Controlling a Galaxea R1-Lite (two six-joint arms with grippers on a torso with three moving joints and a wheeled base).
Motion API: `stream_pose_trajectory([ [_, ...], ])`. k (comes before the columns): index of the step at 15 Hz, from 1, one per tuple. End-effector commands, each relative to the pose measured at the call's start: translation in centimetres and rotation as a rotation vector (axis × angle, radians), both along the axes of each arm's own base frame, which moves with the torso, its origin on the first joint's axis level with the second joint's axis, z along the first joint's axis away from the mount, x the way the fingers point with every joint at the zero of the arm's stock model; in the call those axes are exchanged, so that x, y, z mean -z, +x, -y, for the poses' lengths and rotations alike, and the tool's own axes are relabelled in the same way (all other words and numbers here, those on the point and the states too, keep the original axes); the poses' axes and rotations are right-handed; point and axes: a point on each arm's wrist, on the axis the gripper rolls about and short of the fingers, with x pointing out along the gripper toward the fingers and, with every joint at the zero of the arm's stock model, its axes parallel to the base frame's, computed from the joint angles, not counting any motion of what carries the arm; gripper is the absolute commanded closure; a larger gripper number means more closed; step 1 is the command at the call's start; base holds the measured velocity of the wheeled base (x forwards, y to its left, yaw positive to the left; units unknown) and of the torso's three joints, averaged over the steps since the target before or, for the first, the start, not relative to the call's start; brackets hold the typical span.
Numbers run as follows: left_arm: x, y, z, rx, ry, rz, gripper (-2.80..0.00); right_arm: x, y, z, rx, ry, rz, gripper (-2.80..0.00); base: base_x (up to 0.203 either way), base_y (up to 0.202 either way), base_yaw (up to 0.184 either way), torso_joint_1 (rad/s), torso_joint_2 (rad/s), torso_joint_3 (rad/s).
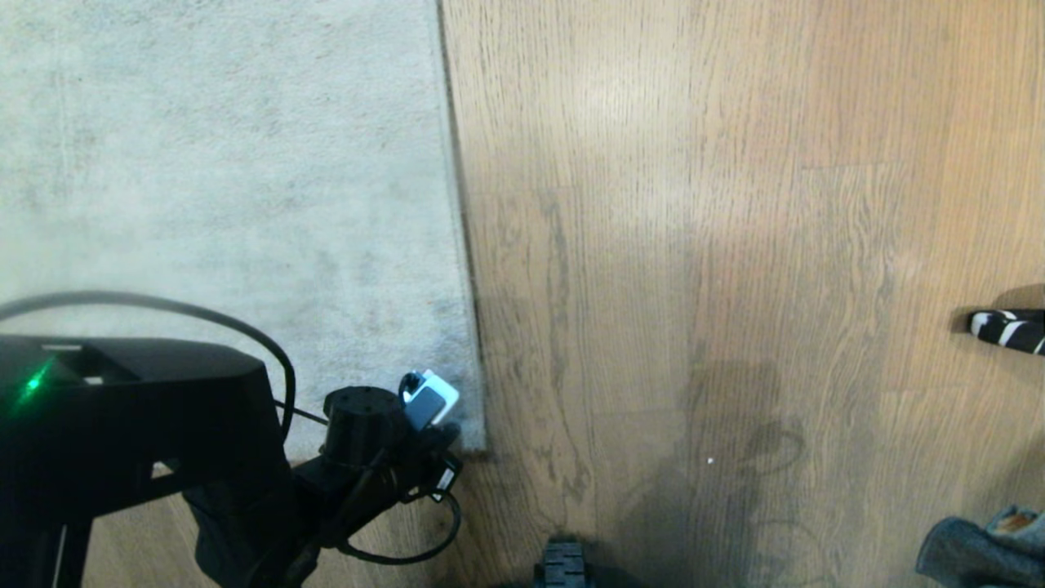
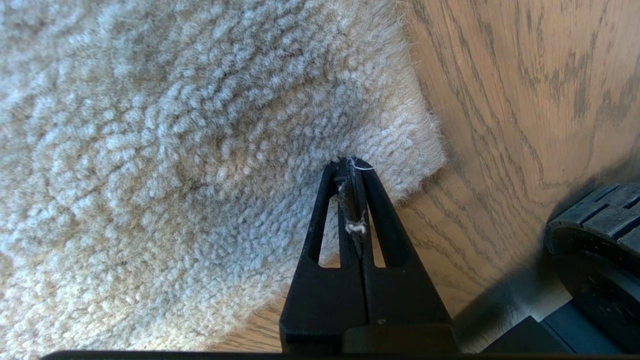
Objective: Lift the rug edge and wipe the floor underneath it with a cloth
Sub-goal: Put down the rag
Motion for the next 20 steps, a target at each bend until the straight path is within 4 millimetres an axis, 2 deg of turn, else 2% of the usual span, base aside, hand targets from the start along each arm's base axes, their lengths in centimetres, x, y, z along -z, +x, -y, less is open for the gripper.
stream_pose_trajectory([
  [1, -1.1, -0.5, 0.2, 0.011, -0.019, 0.028, 0.00, 0.0, 0.0, 0.0, 0.000, -0.001, -0.002, 0.00, 0.000, 0.000, 0.000, 0.000, 0.00, 0.000],
  [5, -5.1, -2.4, 0.1, 0.012, -0.103, 0.097, 0.00, 0.0, 0.0, 0.0, 0.000, -0.001, -0.002, 0.00, 0.000, 0.000, 0.000, 0.000, 0.00, 0.000],
  [10, -10.6, -6.8, -2.7, -0.037, -0.176, 0.182, 0.00, 0.0, 0.0, 0.0, 0.001, -0.002, -0.002, 0.00, 0.000, 0.000, 0.000, 0.000, 0.00, 0.000],
  [15, -13.7, -10.6, -6.2, -0.111, -0.235, 0.225, 0.00, 0.0, 0.0, 0.0, -0.001, -0.001, -0.002, 0.00, 0.000, 0.000, 0.000, 0.000, 0.00, 0.000],
  [20, -15.4, -16.8, -11.0, -0.233, -0.243, 0.276, 0.00, 0.0, 0.0, 0.0, -0.002, -0.001, -0.002, 0.00, 0.000, 0.000, 0.000, 0.000, 0.00, 0.000],
])
